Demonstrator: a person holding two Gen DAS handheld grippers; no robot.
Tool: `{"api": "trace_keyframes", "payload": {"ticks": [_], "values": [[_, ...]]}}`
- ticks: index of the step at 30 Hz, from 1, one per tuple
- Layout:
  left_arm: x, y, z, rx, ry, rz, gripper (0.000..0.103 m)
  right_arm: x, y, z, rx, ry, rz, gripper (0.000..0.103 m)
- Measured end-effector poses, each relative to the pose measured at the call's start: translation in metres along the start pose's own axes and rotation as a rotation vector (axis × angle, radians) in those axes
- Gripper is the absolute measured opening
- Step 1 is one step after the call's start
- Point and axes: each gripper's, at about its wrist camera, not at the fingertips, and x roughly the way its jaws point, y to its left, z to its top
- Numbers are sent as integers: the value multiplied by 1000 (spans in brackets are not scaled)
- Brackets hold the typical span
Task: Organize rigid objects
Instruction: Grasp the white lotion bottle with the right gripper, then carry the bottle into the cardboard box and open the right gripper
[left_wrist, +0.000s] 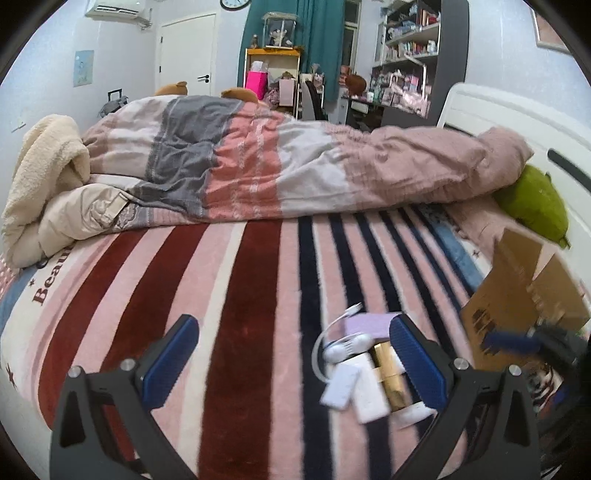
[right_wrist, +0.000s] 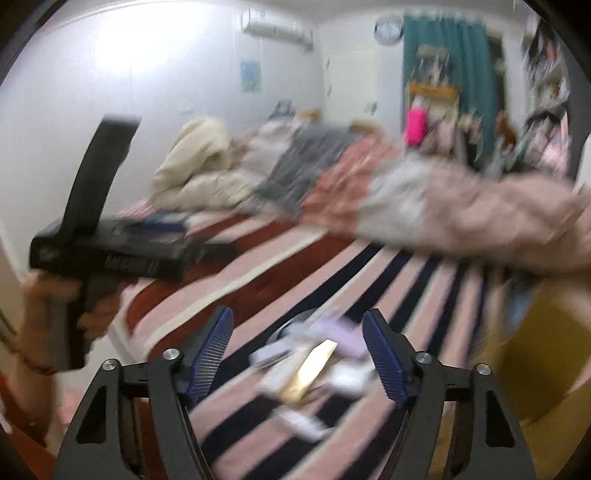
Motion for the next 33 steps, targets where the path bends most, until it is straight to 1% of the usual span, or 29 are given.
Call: {"api": "trace_keyframes", "payload": {"ticks": [2, 5, 8, 12, 16, 18, 20, 22, 24, 27, 30, 32, 33], "values": [[8, 4, -7, 9, 15, -9, 102, 23, 2, -18, 42, 71, 9, 68], [21, 8, -19, 5, 40, -32, 102, 53, -3, -52, 101, 173, -64, 68], [29, 9, -29, 3, 58, -46, 102, 69, -11, -76, 163, 227, -128, 68], [29, 5, -38, 29, 46, -26, 102, 74, -18, -92, 239, 257, -173, 68], [30, 5, -43, 40, 63, -21, 102, 79, -18, -98, 309, 270, -152, 69], [30, 4, -45, 54, 79, -16, 102, 83, -15, -98, 309, 268, -186, 69], [30, 2, -48, 80, 108, -29, 102, 88, -12, -97, 305, 272, -225, 69], [30, 0, -49, 86, 147, -86, 102, 92, -9, -96, 299, 288, -271, 61], [28, -1, -48, 82, 166, -159, 102, 92, -4, -93, 275, 292, -287, 61], [23, -9, -40, 94, 190, -229, 102, 82, 2, -84, 207, 261, -280, 61], [17, -27, -28, 117, 208, -326, 102, 63, 2, -68, 161, 201, -210, 61], [13, -41, -18, 136, 213, -377, 102, 49, 2, -53, 111, 153, -152, 61], [10, -50, -10, 146, 216, -414, 99, 42, 2, -44, 89, 128, -116, 61]]}}
